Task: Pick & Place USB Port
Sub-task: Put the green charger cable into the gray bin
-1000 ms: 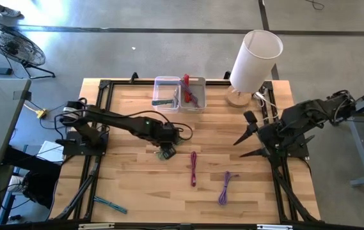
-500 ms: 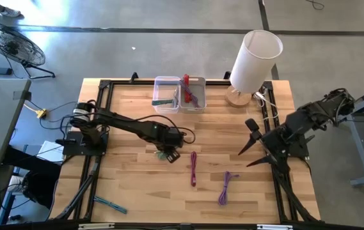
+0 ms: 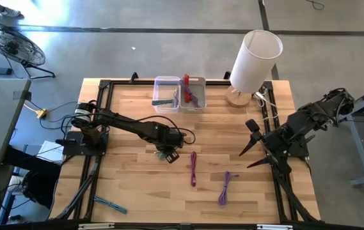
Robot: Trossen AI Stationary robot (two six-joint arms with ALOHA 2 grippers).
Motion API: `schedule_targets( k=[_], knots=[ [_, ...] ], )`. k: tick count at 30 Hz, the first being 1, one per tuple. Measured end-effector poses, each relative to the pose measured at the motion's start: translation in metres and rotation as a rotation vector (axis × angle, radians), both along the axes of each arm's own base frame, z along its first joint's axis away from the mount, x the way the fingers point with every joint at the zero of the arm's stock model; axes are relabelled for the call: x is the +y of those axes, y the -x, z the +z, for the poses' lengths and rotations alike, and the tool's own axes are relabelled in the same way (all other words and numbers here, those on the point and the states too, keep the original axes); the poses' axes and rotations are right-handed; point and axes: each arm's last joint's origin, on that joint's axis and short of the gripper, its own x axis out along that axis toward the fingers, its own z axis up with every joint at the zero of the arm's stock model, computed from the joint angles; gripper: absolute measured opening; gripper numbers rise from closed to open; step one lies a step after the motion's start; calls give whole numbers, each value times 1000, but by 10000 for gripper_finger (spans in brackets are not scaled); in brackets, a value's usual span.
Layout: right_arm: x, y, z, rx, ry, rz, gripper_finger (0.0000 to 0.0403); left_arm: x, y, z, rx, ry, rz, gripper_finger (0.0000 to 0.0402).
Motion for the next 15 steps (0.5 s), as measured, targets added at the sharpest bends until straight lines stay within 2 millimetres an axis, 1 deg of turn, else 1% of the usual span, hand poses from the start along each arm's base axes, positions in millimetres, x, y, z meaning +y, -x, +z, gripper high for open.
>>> schedule_targets(
  k=[8,15],
  knots=[
    [0,0,0,0,1,-1,188,4,-2,-5,14,18,-10,144],
    [0,0,0,4,2,-1,188,6,-6,-16,34,46,-19,144]
  ],
)
